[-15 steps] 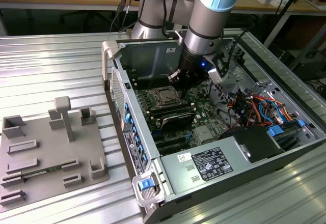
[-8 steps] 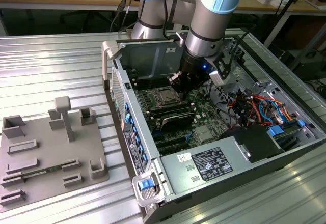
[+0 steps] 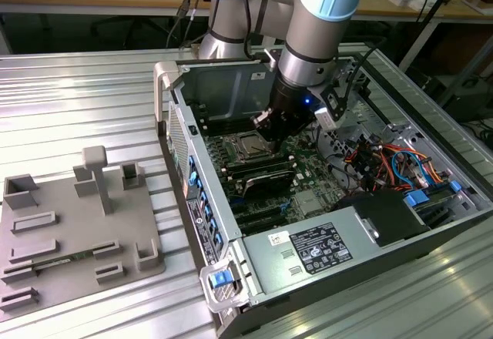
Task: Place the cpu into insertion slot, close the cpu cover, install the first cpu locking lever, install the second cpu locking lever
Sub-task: 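Install the second cpu locking lever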
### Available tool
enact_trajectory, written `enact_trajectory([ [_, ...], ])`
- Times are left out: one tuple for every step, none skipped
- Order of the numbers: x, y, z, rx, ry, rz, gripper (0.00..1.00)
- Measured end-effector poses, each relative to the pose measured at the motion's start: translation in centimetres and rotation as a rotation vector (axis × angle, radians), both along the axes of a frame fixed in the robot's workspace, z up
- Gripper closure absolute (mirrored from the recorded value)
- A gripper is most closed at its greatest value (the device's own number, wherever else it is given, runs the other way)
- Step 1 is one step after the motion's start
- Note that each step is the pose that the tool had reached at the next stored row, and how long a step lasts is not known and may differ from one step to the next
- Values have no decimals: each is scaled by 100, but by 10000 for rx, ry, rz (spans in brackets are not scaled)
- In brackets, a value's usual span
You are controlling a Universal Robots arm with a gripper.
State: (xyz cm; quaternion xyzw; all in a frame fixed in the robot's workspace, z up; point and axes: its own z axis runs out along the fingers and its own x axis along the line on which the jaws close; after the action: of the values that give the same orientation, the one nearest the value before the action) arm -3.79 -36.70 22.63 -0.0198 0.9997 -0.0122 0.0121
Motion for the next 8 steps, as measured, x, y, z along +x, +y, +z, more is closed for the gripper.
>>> enact_trajectory([
  [-10, 0, 0, 0, 0, 0, 89],
  [-18, 0, 0, 0, 0, 0, 89],
  [-20, 0, 0, 0, 0, 0, 89],
  [-21, 0, 0, 1, 0, 0, 89],
  [-23, 0, 0, 0, 1, 0, 89],
  [-25, 0, 0, 0, 1, 0, 89],
  [-31, 0, 0, 0, 1, 0, 89],
  [-34, 0, 0, 0, 1, 0, 89],
])
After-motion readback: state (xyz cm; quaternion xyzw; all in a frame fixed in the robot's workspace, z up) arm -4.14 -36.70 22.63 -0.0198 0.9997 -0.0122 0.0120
